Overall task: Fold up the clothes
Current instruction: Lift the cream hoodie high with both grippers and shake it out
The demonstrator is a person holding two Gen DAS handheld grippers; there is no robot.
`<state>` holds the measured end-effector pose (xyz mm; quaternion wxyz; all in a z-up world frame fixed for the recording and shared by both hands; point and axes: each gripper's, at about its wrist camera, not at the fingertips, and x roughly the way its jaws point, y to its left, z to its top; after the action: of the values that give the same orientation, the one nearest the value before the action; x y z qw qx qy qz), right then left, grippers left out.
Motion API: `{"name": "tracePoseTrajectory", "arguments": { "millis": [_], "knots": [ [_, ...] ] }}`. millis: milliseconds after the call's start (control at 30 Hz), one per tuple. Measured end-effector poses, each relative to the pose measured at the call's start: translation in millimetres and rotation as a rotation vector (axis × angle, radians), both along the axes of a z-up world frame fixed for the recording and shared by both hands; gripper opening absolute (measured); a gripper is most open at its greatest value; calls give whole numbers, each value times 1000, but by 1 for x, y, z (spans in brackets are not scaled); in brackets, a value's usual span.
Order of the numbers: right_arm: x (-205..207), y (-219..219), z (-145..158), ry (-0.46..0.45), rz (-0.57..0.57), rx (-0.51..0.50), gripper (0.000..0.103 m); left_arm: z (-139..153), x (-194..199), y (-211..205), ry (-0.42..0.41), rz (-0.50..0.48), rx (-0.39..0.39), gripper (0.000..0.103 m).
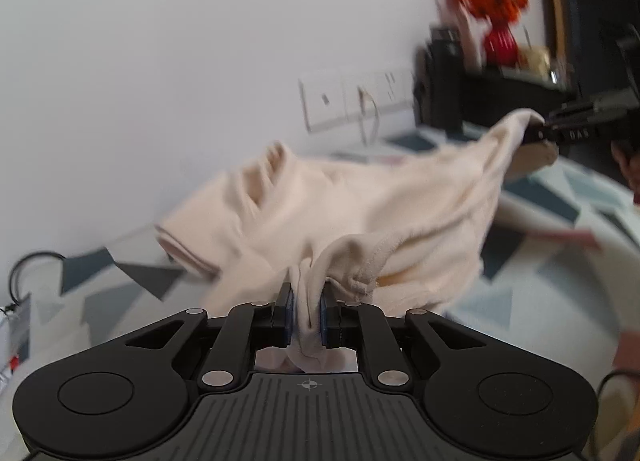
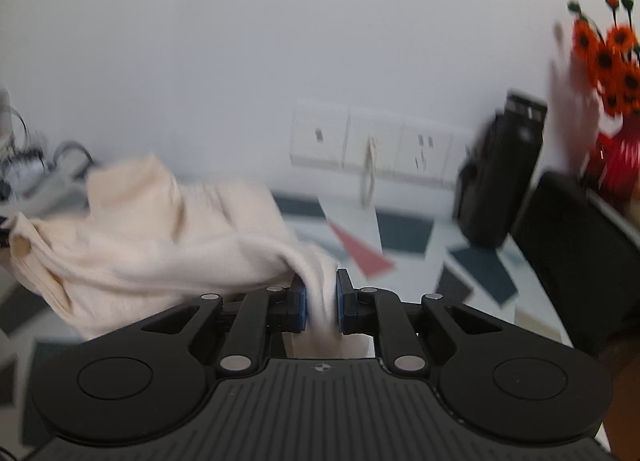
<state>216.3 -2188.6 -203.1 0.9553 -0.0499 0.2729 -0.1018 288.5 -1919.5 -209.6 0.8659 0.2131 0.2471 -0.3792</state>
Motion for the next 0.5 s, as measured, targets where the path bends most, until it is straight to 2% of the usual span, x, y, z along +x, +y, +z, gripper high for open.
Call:
{"name": "tracePoseTrajectory", "arguments": {
  "millis": [67,133,167,200,300,400,500],
  "knots": [
    [-1,-6,-15,55,-12,14,14,-12,-2,-6,2,-23,64,23],
    [-4,-10,-28,98,-18,25,14,-23,-9,-10,-32,-57,140,56],
    [-7,-9,-32,110,-17,22,14,-26,-13,-9,-49,-80,170,62],
    [-8,-10,-35,120,-16,21,14,-29,-16,-6,-64,-106,196,65],
    [-13,-11,-41,134,-18,27,14,-38,-29,-2,-103,-191,273,66],
    [-12,-11,-44,135,-13,42,14,-46,-44,-2,-172,-270,344,78],
    [-11,-11,-46,139,-5,47,14,-51,-46,-7,-250,-260,371,80]
  ]
}}
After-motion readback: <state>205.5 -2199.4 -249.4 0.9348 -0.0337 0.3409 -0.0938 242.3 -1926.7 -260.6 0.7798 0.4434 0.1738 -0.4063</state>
